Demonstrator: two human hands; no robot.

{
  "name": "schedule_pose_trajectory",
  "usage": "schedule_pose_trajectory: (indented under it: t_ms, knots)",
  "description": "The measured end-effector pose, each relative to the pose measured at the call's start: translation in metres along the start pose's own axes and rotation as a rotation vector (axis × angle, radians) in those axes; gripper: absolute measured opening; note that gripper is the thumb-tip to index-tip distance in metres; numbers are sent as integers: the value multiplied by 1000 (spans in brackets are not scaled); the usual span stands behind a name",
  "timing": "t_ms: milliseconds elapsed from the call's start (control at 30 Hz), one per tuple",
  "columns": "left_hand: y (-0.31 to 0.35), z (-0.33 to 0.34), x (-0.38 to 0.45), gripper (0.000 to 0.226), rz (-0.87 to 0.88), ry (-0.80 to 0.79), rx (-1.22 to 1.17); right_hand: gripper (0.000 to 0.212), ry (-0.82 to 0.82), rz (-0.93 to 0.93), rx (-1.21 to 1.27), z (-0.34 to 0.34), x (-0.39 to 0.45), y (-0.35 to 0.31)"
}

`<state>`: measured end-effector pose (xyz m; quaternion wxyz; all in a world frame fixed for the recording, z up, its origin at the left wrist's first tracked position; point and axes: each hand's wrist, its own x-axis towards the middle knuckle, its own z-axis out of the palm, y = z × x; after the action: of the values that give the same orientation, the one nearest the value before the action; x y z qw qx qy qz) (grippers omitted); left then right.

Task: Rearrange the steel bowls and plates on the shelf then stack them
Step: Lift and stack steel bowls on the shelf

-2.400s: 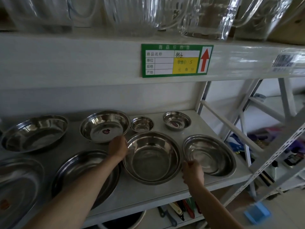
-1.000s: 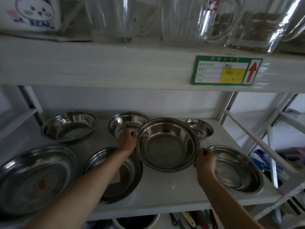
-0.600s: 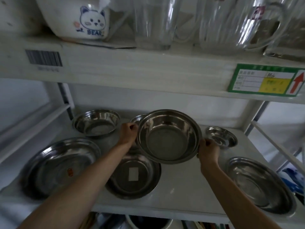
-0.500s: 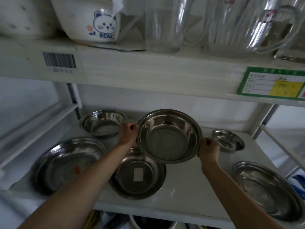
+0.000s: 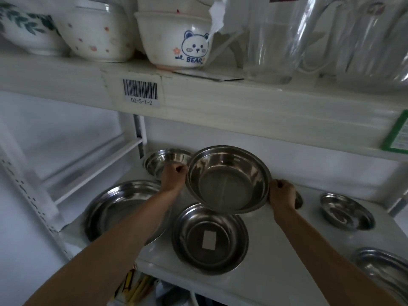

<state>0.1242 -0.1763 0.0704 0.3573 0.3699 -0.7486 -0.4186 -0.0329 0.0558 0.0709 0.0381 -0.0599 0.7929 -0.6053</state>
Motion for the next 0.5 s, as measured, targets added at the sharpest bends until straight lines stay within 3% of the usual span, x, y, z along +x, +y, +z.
schedule_pose_trajectory:
  t_ms: [333, 500]
  knots:
    - [25, 23, 34, 20, -185, -22, -144, 20, -32, 4, -66, 10, 64, -22]
    - [26, 45, 58, 16, -265, -102, -258, 52, -22, 2, -127, 18, 139, 0]
